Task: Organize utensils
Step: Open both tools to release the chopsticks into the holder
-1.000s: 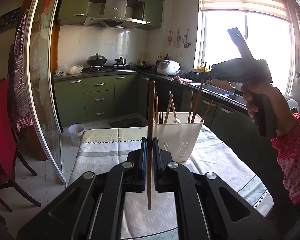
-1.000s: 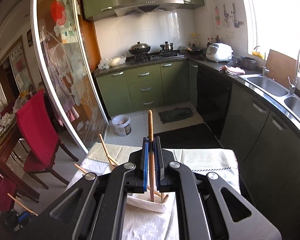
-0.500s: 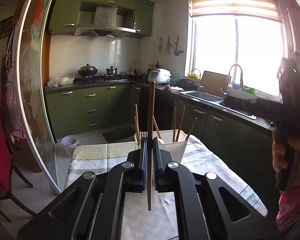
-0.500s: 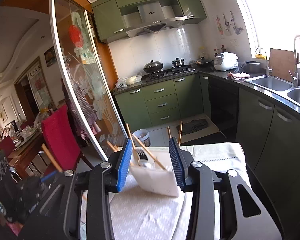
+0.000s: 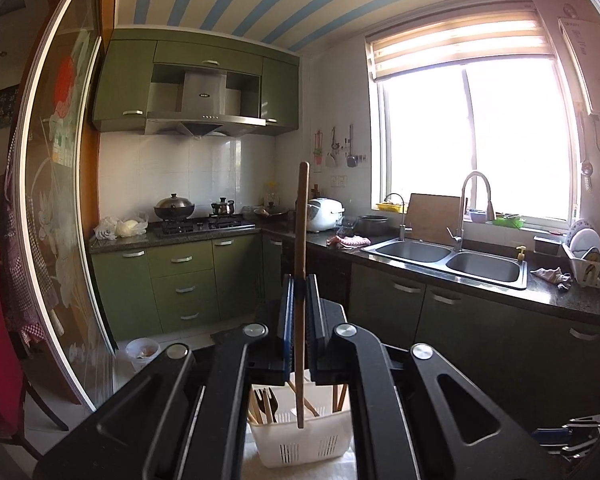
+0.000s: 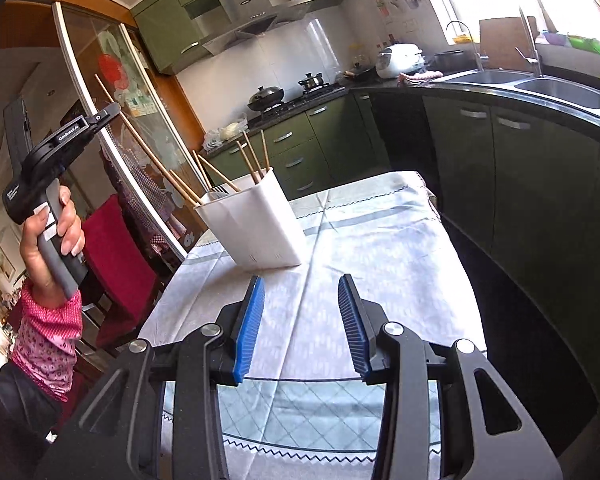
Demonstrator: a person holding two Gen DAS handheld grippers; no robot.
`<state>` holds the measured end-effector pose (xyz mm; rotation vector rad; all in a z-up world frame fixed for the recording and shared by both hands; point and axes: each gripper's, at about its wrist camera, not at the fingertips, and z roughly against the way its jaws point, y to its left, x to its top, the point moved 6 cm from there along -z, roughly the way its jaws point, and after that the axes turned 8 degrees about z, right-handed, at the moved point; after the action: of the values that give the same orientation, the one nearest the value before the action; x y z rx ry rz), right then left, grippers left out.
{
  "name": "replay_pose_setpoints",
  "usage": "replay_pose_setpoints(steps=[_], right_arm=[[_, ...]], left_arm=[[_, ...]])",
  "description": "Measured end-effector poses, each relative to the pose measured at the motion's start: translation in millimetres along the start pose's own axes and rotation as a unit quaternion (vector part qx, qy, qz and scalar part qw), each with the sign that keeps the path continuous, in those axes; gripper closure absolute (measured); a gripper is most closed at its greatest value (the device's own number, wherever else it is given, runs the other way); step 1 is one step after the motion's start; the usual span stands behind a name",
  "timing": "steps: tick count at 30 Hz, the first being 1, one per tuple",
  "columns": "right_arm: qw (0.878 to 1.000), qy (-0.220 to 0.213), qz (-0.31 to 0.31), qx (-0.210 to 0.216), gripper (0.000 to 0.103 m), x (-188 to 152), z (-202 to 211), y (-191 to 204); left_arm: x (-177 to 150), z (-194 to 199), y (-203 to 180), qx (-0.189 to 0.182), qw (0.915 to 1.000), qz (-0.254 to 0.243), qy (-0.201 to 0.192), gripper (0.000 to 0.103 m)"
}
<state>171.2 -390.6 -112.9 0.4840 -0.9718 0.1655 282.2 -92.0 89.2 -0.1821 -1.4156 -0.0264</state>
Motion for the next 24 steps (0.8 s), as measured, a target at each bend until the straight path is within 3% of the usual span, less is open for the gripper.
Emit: replay_pose_setpoints(steps=[4, 12, 21, 24], right_arm=[[1.0, -0.006, -0.017, 0.006, 0.064, -4.8, 5.5, -17.0], [0.999, 0.001, -0.031, 0.031, 0.064, 0.9, -4.7, -20.4], [0.998, 0.016, -0.035, 0.042, 0.064, -0.5, -14.7, -12.6], [0.998, 0.019, -0.034, 0.043, 0.064, 0.0, -17.3, -10.9]], left_arm=[[-0.5, -25.8, 0.3, 0.018, 0.9998, 0.003, 0.001, 0.098], [-24.3, -70.1, 18.6, 0.057, 0.9974, 0.008, 0.044, 0.098], [-63.2, -94.2, 31.3, 0.058, 0.9914, 0.014, 0.117, 0.097], [-70.5, -95.0, 30.2, 0.057, 0.9906, 0.009, 0.124, 0.09]])
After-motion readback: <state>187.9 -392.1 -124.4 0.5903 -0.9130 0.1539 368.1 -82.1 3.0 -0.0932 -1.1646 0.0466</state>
